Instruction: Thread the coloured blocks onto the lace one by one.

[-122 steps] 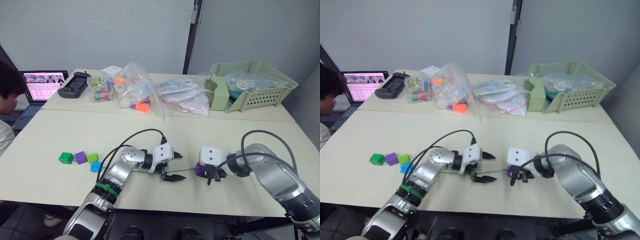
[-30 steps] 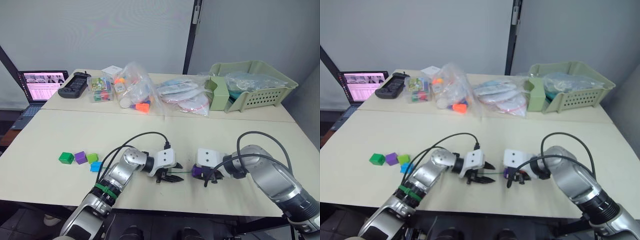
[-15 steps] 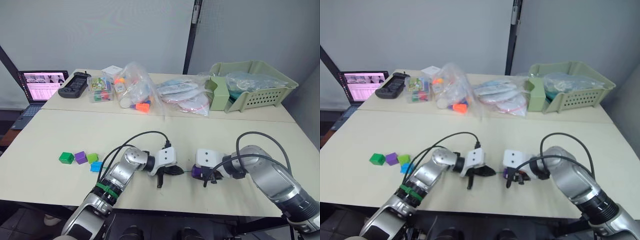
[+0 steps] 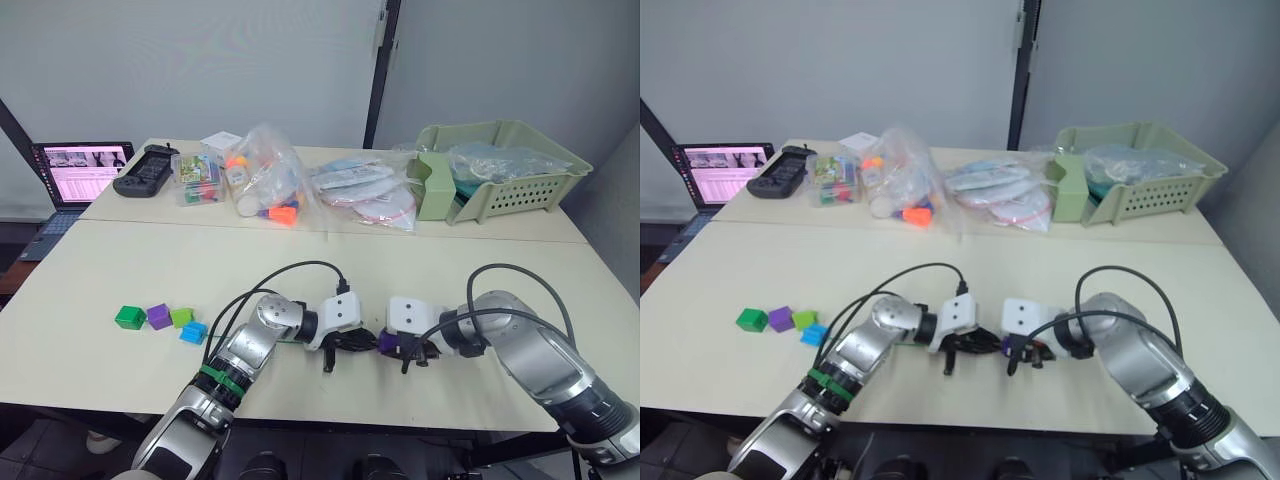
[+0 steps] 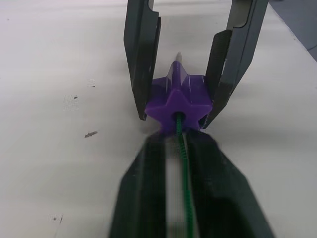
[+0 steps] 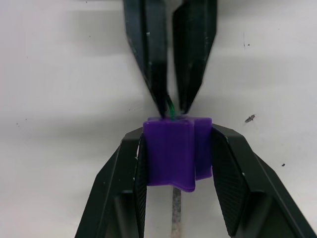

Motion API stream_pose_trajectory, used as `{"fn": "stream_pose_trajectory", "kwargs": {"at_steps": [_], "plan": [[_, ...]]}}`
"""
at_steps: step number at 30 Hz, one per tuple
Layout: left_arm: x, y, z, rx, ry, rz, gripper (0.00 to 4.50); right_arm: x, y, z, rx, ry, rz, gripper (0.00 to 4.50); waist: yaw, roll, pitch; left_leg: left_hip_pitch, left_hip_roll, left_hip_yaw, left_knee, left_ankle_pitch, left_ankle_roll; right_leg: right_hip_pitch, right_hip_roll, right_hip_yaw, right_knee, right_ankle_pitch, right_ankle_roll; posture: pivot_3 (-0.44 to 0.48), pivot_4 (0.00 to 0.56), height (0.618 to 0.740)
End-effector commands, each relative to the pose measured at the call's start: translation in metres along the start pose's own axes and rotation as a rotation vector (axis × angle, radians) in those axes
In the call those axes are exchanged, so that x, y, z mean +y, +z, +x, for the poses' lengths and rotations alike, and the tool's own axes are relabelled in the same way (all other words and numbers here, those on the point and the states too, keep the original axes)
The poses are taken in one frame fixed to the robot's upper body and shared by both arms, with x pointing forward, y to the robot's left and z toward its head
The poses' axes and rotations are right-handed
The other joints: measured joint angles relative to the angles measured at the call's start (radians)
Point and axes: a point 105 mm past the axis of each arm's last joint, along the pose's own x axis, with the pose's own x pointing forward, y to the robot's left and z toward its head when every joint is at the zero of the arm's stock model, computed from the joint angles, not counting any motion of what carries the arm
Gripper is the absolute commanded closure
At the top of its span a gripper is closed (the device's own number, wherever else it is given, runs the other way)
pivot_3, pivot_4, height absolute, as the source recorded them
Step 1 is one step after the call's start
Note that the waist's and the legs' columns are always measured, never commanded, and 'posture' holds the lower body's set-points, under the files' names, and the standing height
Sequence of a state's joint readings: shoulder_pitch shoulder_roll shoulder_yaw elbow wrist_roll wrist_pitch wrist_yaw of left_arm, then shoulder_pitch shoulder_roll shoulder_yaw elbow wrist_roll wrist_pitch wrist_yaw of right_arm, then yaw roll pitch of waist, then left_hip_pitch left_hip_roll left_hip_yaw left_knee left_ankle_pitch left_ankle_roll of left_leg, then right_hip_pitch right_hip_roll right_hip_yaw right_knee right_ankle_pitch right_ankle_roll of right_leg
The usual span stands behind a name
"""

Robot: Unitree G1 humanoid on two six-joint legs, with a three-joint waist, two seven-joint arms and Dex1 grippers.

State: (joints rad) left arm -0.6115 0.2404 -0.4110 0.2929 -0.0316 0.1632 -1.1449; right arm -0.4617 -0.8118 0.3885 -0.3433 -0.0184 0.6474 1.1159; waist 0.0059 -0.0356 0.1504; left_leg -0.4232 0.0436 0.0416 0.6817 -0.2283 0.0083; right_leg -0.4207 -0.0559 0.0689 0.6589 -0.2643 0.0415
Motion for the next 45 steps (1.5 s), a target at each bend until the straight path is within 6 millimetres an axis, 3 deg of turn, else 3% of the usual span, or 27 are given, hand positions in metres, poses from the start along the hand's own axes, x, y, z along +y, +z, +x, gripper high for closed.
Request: {"fn": "stream_pose_trajectory", "kwargs": {"at_steps": [1, 7, 8, 9, 15, 20, 23, 31, 37, 40, 42, 45], "plan": [[0.002, 0.012, -0.009, -0.036, 0.005, 0.021, 2.32, -0.001, 0.007, 0.000, -0.012, -0.003, -0.025, 3.20, 0.000, 0.000, 0.000, 0.000, 0.000, 0.000, 0.000, 0.000, 0.000, 0.000, 0.000, 0.000, 0.000, 0.000, 0.000, 0.000, 0.150, 0.732], [0.004, 0.012, -0.025, -0.032, 0.003, 0.018, 0.36, -0.001, 0.009, 0.000, -0.027, 0.001, 0.007, 3.20, -0.006, 0.000, 0.000, 0.000, 0.000, 0.000, 0.000, 0.000, 0.000, 0.000, 0.000, 0.000, 0.001, 0.000, 0.000, 0.000, 0.150, 0.732], [0.003, 0.012, -0.026, -0.034, -0.002, 0.018, 0.02, -0.001, 0.011, -0.001, -0.034, 0.003, 0.012, 2.70, -0.006, 0.000, 0.000, 0.000, 0.000, 0.000, 0.000, 0.000, 0.000, 0.000, 0.000, 0.000, 0.001, 0.000, 0.000, 0.000, 0.150, 0.732], [0.002, 0.013, -0.026, -0.036, -0.006, 0.018, 0.00, -0.001, 0.012, -0.002, -0.037, 0.002, 0.014, 2.16, -0.006, 0.000, 0.000, 0.000, 0.000, 0.000, 0.000, 0.000, 0.000, 0.000, 0.000, 0.000, 0.001, 0.000, 0.000, 0.000, 0.150, 0.732], [0.001, 0.016, -0.022, -0.054, -0.017, 0.032, 0.00, -0.006, 0.014, -0.024, -0.055, -0.046, 0.036, 0.10, 0.001, 0.000, 0.000, 0.000, 0.000, 0.000, 0.000, 0.000, 0.000, 0.000, -0.001, 0.000, 0.001, 0.000, 0.000, 0.000, 0.150, 0.732], [0.000, 0.021, -0.013, -0.072, -0.033, 0.052, 0.00, -0.001, 0.018, -0.045, -0.108, -0.067, 0.093, 0.04, 0.004, 0.000, 0.000, 0.000, 0.000, 0.000, 0.000, 0.000, 0.000, 0.000, 0.000, 0.000, 0.001, 0.000, 0.000, 0.000, 0.150, 0.732], [-0.002, 0.020, 0.000, -0.065, -0.050, 0.089, 0.00, 0.007, 0.010, -0.061, -0.112, -0.097, 0.168, 0.04, 0.011, 0.000, 0.000, -0.001, -0.001, -0.001, 0.000, 0.000, 0.000, 0.000, 0.000, -0.001, 0.001, 0.000, 0.000, 0.000, 0.150, 0.732], [-0.001, 0.022, 0.021, -0.080, -0.062, 0.093, 0.00, 0.011, -0.004, -0.069, -0.070, -0.197, 0.257, 0.04, 0.002, 0.000, 0.000, 0.000, -0.001, -0.001, 0.000, 0.000, 0.000, 0.001, 0.000, 0.000, 0.000, 0.000, 0.000, 0.000, 0.150, 0.732], [-0.005, 0.026, 0.033, -0.095, -0.093, 0.103, 0.00, 0.018, -0.020, -0.064, -0.008, -0.208, 0.266, 0.04, 0.003, 0.000, 0.000, -0.001, -0.001, -0.001, 0.000, 0.000, 0.000, 0.001, 0.000, 0.000, -0.001, 0.000, 0.000, 0.000, 0.150, 0.732], [-0.007, 0.022, 0.032, -0.076, -0.113, 0.108, 0.75, 0.016, -0.023, -0.057, 0.001, -0.201, 0.239, 0.00, -0.001, 0.000, 0.000, 0.000, -0.001, -0.001, 0.000, 0.000, 0.000, 0.001, 0.000, 0.000, -0.001, 0.000, 0.000, 0.000, 0.150, 0.732], [-0.007, 0.020, 0.028, -0.067, -0.123, 0.109, 1.55, 0.013, -0.022, -0.050, -0.009, -0.182, 0.216, 0.00, -0.004, 0.000, 0.000, 0.000, -0.001, -0.001, 0.000, 0.000, 0.000, 0.001, 0.000, 0.000, -0.001, 0.000, 0.000, 0.000, 0.150, 0.732], [-0.007, 0.018, 0.024, -0.056, -0.122, 0.113, 2.41, 0.011, -0.021, -0.043, -0.008, -0.150, 0.177, 0.00, -0.008, 0.000, 0.000, 0.000, -0.001, -0.001, 0.000, 0.000, 0.000, 0.001, 0.000, 0.000, -0.001, 0.000, 0.000, 0.000, 0.150, 0.732]]}}
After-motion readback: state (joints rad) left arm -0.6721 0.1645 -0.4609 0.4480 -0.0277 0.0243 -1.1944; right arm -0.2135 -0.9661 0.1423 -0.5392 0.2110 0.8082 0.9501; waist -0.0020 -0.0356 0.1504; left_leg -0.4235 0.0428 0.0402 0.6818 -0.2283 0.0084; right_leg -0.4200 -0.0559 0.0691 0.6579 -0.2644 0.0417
